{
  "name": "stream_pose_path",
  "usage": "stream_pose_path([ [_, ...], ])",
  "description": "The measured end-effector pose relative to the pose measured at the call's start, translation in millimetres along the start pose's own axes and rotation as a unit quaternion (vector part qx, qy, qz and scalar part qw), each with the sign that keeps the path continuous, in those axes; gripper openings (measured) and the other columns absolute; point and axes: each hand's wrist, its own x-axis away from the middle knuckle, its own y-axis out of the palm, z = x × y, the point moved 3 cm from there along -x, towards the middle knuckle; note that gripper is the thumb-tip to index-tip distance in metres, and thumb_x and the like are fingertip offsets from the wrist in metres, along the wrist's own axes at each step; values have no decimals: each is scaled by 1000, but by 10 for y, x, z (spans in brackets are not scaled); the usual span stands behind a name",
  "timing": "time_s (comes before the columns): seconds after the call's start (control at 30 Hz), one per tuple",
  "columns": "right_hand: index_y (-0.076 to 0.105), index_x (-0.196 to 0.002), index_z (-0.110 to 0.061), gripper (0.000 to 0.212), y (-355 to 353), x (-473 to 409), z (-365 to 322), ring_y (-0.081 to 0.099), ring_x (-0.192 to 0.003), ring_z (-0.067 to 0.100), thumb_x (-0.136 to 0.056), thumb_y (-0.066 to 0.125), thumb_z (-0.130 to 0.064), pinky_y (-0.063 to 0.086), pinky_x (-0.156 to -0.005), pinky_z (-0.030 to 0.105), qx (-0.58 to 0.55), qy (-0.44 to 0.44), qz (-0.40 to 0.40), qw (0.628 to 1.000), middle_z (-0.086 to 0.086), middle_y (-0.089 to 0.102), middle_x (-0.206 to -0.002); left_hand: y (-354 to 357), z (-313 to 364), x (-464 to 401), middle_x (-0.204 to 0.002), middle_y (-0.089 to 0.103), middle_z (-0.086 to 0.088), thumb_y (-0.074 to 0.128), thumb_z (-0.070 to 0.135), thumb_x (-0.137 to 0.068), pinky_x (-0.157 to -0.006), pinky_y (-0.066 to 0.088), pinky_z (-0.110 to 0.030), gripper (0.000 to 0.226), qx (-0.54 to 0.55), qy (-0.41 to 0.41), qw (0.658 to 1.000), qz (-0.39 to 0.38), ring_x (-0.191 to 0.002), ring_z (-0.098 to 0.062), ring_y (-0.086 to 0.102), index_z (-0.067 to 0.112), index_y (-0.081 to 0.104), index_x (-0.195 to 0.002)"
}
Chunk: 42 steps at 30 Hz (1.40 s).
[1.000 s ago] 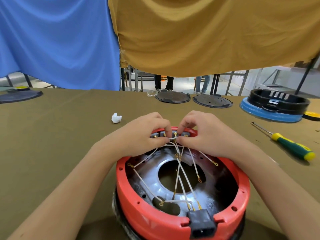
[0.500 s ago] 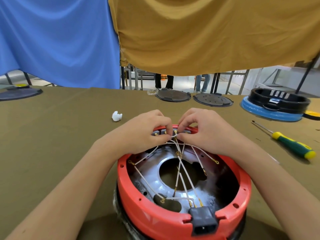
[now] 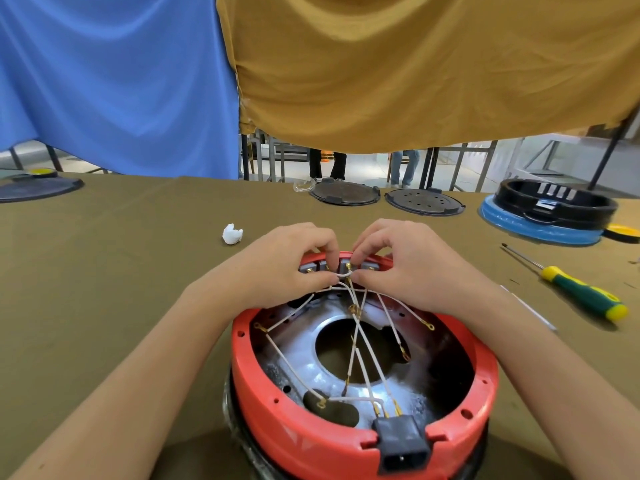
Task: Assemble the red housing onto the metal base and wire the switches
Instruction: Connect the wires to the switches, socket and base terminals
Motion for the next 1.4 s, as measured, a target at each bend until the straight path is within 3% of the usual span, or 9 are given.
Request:
stream_pose_path([
  [0.1, 77, -85, -25, 6, -1, -1, -1, 58, -93, 1, -81, 78, -30, 44, -80, 13, 1, 0, 1, 1000, -18, 63, -102, -14, -7, 8, -100, 62, 6, 74, 32, -88, -94, 46, -38, 16, 2, -9, 1000, 5, -99, -12, 58, 30, 59, -83],
  [0.4, 77, -84, -27, 5, -4, -3, 3, 59, -93, 1, -80, 78, -30, 46, -83, 20, -4, 1, 0, 1000, -19, 63, -102, -9, -48, -9, -109, 65, 7, 80, 33, -82, -92, 42, -28, 21, 9, -31, 999, 6, -107, -10, 58, 27, 62, -75],
  [0.67, 75, -87, -29, 8, 14, 2, -15, 59, -91, 0, -80, 79, -32, 48, -82, 21, -20, -2, -3, 1000, -18, 62, -101, -55, -103, -8, -111, 66, 8, 81, 30, -81, -100, 45, -38, 24, 28, -27, 999, -20, -110, -10, 58, 31, 60, -70],
  [0.9, 73, -88, -32, 8, 17, 7, -32, 59, -92, -1, -81, 77, -32, 49, -82, 21, -27, -4, -12, 1000, -18, 61, -103, -31, -119, -4, -106, 64, 16, 81, 45, -77, -85, 49, -25, 21, 41, -29, 999, 11, -100, -1, 60, 35, 65, -85],
  [1.17, 75, -85, -28, 9, 25, 0, -11, 59, -91, 2, -78, 78, -33, 48, -83, 24, -22, 1, -2, 1000, -16, 62, -101, -21, -75, -6, -108, 60, 14, 75, 36, -86, -92, 47, -36, 5, 32, 3, 999, -5, -98, -5, 59, 39, 71, -87],
  [1.4, 73, -82, -31, 8, 28, -9, 5, 58, -93, 0, -78, 80, -34, 46, -80, 17, -30, -1, -8, 1000, -17, 61, -102, -22, -51, -9, -109, 54, 16, 73, 30, -88, -94, 45, -29, 14, 37, 6, 999, -29, -96, 0, 56, 41, 67, -82],
])
